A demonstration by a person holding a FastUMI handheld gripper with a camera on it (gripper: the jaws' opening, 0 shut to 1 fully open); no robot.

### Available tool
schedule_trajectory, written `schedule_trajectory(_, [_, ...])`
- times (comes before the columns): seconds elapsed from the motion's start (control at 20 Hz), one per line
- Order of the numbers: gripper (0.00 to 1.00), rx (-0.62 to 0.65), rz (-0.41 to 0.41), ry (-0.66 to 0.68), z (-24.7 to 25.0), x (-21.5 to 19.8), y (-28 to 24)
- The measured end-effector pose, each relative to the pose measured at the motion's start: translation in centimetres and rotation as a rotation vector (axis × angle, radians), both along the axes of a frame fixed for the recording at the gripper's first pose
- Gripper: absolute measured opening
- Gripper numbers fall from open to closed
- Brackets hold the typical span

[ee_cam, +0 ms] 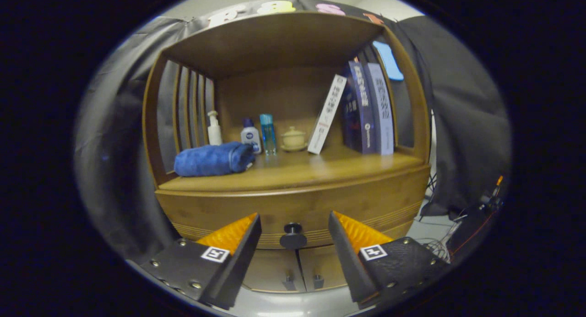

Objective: Pull open the drawer, take out the items inside it, and place them on the countertop above the cabinet.

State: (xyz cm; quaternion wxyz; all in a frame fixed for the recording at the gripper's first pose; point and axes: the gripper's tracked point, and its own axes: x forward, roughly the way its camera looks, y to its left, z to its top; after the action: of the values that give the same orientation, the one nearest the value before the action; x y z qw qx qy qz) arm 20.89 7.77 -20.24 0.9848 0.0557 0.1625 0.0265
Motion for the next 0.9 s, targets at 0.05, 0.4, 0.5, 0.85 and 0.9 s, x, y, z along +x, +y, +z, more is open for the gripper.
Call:
schedule_trajectory(0.05, [0.79, -0.003, 0.000, 0.032, -1.4, 0.6, 0.1])
schedule_trajectory(0.4, [0.49, 0.000, 0.025, 0.061, -4.7, 3.4, 1.1])
schedule_trajectory(0.5, [0.43, -0.003, 0.017, 0.070, -4.3, 2.7, 1.0])
schedule_trajectory(0.85, [0.32, -0.003, -0.007, 0.093, -4.0, 0.4, 0.7])
schedule_trajectory(0.9, [0.32, 0.001, -0.016, 0.096, -4.0, -0.3, 0.5])
